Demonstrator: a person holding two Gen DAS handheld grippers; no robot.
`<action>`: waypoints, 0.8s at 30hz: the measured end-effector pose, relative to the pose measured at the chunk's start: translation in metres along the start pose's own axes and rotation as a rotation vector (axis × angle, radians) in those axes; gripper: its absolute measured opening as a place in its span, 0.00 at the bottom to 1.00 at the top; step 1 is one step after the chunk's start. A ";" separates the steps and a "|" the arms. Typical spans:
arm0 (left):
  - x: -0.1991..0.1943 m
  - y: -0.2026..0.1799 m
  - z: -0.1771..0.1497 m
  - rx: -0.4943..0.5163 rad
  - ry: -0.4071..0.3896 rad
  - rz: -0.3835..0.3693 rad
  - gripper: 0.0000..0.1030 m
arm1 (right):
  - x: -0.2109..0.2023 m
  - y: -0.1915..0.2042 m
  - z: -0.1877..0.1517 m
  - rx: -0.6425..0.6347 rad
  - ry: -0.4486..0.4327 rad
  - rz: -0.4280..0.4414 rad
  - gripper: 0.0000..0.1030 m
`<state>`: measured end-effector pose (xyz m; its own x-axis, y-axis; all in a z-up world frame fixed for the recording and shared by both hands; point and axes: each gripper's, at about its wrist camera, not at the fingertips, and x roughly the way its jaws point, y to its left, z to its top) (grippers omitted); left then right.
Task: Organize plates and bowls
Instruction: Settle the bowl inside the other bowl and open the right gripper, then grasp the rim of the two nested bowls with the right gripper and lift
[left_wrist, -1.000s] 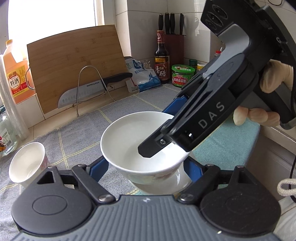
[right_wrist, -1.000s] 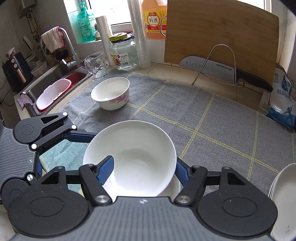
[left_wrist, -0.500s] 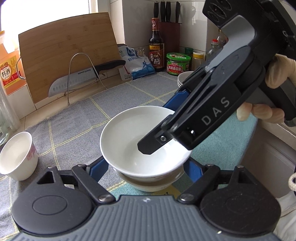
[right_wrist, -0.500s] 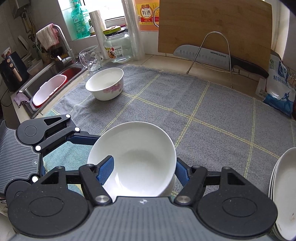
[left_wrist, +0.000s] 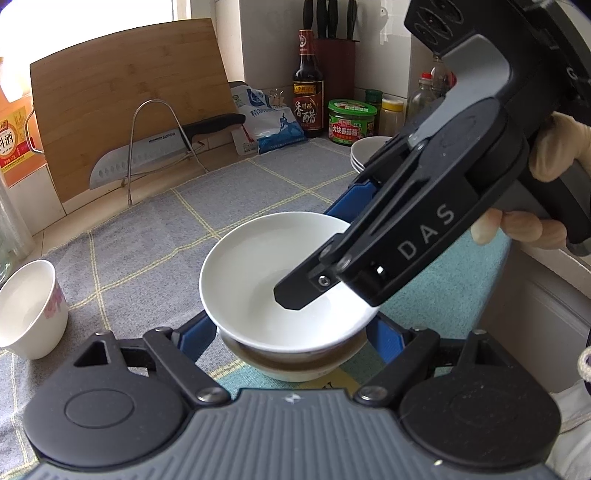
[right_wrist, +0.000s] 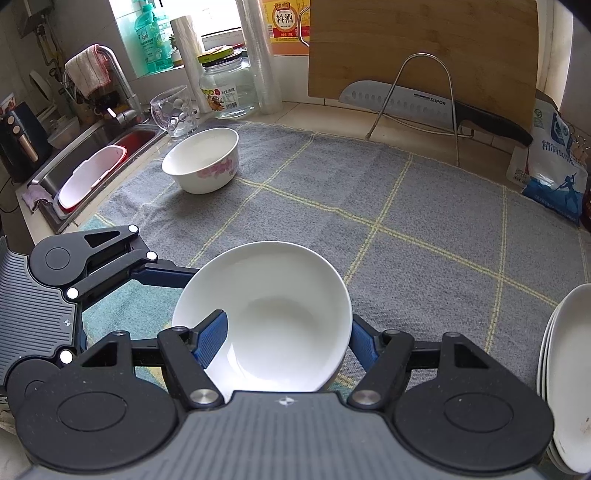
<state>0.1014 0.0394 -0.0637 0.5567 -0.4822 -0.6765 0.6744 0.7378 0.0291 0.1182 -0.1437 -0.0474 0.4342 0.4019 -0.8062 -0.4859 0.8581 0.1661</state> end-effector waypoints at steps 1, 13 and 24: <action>0.000 0.001 0.000 0.004 -0.001 -0.001 0.85 | 0.000 0.000 0.000 0.000 0.000 0.000 0.73; 0.000 0.000 -0.003 0.020 -0.007 -0.008 0.93 | -0.004 0.003 -0.002 -0.014 -0.056 0.001 0.96; -0.017 0.006 -0.006 0.027 0.000 -0.015 0.94 | -0.016 0.014 0.004 -0.068 -0.129 -0.029 1.00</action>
<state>0.0930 0.0550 -0.0563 0.5467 -0.4931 -0.6767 0.6953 0.7177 0.0387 0.1078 -0.1363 -0.0300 0.5404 0.4185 -0.7300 -0.5201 0.8481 0.1013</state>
